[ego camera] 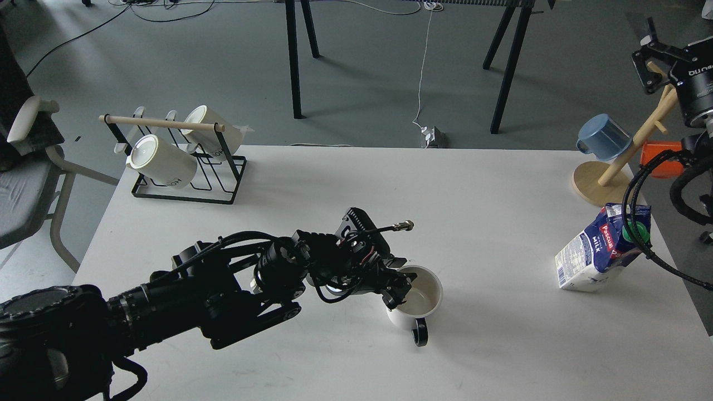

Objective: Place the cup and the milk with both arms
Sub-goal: 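Carry the mug toward the table center and set it down, then release the mug and raise the left arm away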

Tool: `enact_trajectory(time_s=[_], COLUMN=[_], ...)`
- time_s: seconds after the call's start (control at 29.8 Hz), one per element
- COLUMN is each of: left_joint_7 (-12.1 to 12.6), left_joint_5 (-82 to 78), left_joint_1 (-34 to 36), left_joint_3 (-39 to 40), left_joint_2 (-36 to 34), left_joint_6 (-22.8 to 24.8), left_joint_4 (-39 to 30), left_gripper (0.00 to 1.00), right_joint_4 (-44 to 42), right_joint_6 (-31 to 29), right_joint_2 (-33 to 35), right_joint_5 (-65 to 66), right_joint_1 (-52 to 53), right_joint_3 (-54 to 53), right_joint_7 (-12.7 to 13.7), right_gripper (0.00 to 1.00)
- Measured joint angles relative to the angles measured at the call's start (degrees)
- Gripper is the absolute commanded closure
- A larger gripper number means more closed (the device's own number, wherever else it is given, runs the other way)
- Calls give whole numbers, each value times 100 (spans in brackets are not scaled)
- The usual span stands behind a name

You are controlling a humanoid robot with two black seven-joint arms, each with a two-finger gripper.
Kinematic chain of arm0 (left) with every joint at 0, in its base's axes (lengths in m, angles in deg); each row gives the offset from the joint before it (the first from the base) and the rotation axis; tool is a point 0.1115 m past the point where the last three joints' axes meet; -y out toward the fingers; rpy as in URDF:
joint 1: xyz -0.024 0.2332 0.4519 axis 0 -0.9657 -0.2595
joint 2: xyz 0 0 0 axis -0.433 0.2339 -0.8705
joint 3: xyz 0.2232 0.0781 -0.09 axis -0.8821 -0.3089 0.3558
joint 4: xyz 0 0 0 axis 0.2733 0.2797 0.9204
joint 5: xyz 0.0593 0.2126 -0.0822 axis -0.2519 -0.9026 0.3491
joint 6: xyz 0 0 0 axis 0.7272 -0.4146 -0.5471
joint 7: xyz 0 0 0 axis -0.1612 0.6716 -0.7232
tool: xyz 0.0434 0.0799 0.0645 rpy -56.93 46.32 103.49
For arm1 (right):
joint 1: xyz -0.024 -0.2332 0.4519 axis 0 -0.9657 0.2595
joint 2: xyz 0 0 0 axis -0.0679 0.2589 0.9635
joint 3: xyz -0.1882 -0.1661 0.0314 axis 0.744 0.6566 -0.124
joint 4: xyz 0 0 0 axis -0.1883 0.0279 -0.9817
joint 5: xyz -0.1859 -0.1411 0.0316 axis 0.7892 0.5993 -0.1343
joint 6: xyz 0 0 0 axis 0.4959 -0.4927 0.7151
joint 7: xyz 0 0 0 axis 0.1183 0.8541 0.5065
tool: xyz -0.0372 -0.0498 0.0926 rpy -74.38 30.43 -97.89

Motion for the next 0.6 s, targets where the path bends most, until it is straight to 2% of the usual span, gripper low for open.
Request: enact_trajectory(time_s=[0.1,0.23,0.5,0.6], left_joint_7=[-33,-58,-73,-73], left_joint_5=[10,274,2236,3275], left_joint_1=[16,-5,27,126], left_joint_3=[233,889,2293,2875], left_joint_2=[-155,-277,-934,-1101], left_joint_6=[18,42,69,46], left_joint_4=[-58,-160,-702,-715], left_gripper=[36,27,26,13], right_joint_4=[5,9,315,597], right_joint_6=[0,0,0,0], right_joint_2=[0,46,650,917], right_joint_5=[0,1,-19,-44], right_joint_1=[-25,-128,-281,-455], right_joint_3=[0,0,-24,-40], right_joint_7=[0,0,3,6], right_gripper=[1,1,1,1])
